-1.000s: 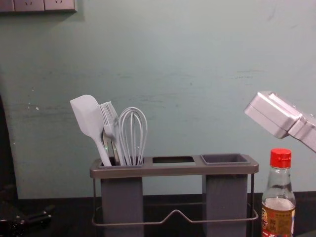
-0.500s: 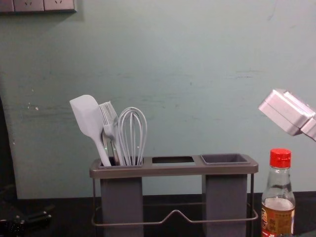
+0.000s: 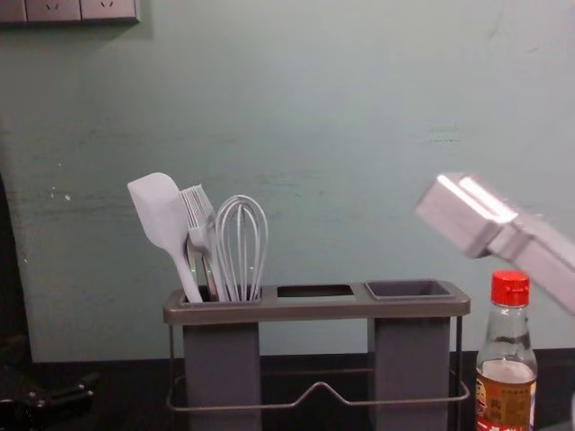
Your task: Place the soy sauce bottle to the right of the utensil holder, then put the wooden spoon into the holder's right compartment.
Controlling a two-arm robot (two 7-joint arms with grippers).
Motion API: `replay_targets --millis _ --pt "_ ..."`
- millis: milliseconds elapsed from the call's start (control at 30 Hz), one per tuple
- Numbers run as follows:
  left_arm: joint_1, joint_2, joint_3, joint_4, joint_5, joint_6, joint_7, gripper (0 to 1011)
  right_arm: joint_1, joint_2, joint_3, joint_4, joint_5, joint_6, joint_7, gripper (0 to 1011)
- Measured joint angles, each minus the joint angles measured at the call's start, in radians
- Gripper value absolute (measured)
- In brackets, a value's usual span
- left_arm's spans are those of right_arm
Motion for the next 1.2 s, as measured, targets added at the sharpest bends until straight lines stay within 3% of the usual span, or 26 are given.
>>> replay_targets --millis 200,533,1200 --pt "0.000 0.000 0.000 0.000 0.000 0.000 0.000 1005 -0.003 -0.063 -0.020 -0.010 -0.050 0.061 -0.078 1002" --pt "0.000 0.000 0.000 0.000 0.000 0.000 0.000 1005 -0.028 -0.155 -0.020 0.034 -0.096 0.052 -0.152 1003" --pt "0.000 0.000 0.000 0.000 0.000 0.000 0.000 1005 0.044 -0.227 -0.015 0.176 -0.127 0.046 -0.102 1003"
